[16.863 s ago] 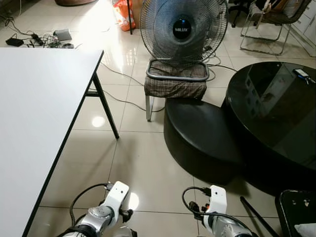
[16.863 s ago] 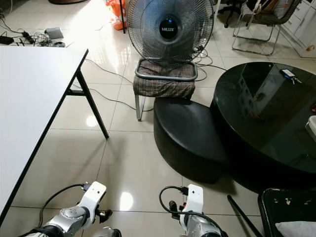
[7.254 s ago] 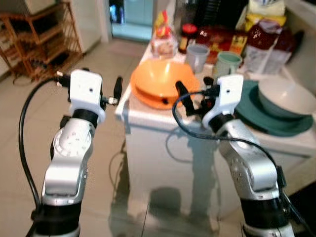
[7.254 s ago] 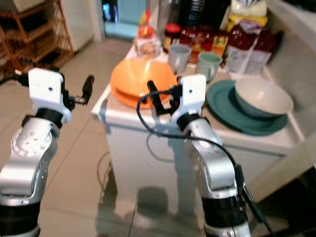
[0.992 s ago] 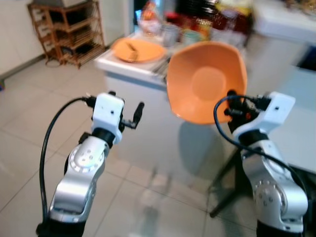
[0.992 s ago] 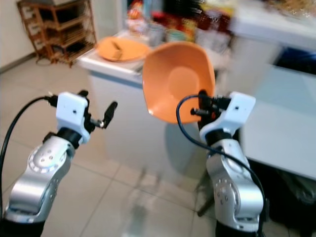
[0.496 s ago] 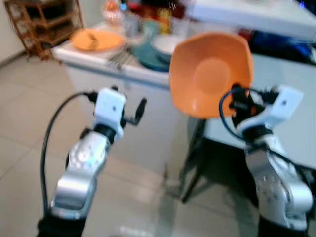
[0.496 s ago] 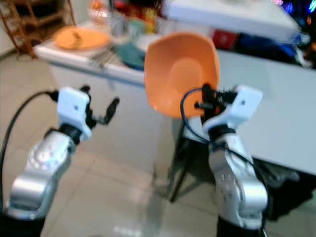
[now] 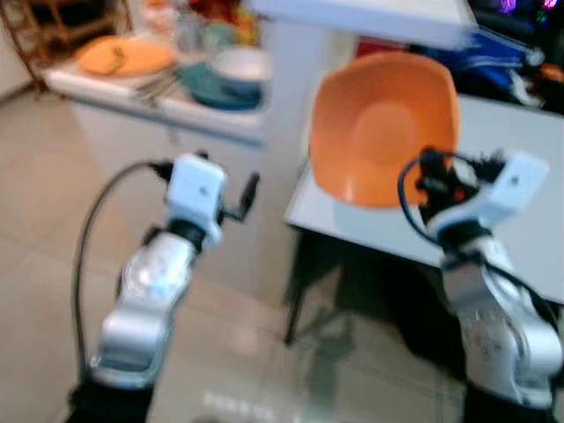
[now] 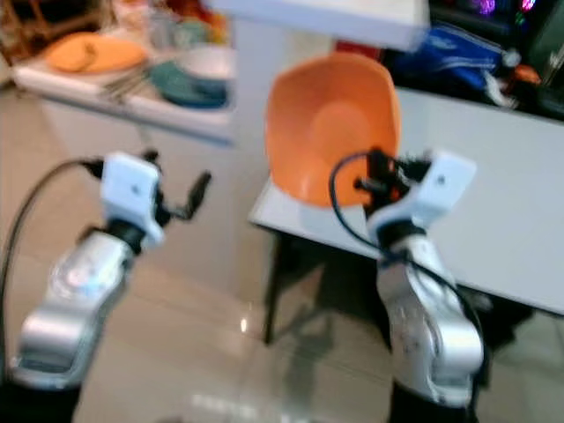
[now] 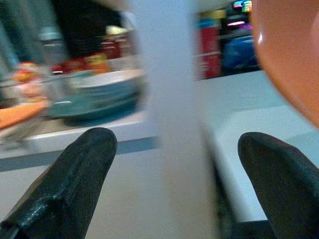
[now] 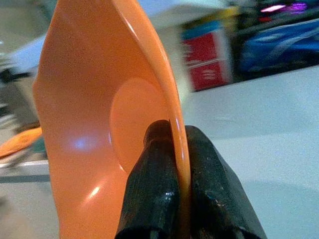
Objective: Setting the table
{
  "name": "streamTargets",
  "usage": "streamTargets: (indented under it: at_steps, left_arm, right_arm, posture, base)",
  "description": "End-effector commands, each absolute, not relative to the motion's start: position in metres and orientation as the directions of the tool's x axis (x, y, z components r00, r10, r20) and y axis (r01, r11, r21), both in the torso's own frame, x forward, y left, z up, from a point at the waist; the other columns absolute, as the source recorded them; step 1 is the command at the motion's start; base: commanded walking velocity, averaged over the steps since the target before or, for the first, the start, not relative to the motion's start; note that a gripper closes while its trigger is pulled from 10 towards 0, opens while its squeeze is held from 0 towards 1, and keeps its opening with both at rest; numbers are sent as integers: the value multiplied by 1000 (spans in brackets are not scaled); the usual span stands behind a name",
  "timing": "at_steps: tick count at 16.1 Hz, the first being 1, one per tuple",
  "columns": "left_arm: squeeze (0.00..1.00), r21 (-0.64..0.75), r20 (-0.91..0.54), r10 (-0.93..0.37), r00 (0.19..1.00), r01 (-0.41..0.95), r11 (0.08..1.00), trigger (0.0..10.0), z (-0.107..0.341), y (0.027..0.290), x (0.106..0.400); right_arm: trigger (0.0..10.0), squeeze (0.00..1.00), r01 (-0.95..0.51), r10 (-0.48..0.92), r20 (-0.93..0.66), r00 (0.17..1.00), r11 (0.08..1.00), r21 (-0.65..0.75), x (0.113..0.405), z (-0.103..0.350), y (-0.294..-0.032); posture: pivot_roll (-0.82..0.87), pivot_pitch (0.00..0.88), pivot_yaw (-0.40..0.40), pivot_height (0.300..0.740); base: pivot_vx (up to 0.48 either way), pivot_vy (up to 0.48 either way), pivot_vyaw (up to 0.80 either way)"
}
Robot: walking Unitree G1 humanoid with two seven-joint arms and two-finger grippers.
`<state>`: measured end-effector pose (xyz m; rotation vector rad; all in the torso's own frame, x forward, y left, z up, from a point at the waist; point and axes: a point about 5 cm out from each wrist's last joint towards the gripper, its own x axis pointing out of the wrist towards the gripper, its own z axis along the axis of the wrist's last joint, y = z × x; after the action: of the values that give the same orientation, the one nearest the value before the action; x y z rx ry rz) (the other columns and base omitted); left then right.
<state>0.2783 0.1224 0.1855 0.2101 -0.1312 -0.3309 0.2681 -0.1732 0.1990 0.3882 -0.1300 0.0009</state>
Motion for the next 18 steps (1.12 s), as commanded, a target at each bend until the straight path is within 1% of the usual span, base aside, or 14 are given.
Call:
streamTargets:
  at_steps: [1,9,10,18]
  left_arm:
    - [0,246,108,-338,935,305,920,10000,190,124,279]
    - [0,255,109,-338,935,302,918,10000,191,124,280]
    - [0,257,109,-338,935,302,918,10000,191,125,280]
    - [0,256,112,-338,934,302,918,10000,192,125,281]
  right_arm:
    - [10000,0,-31,-32,159,987,925,379,267,207,-174]
    - [10000,0,-28,-29,143,989,923,385,267,206,-174]
    - [10000,0,-27,-27,129,991,914,404,267,204,-173]
    - [10000,0,-28,-22,118,993,913,407,267,204,-174]
  posture:
    - [-19,0,-27,740]
    - [-18,0,-28,740]
    - [-18,0,-28,740]
    - [-20,0,-26,740]
  base:
    - [0,-480,0]
    - [0,-480,0]
    - [0,-480,-744]
    - [0,-480,-744]
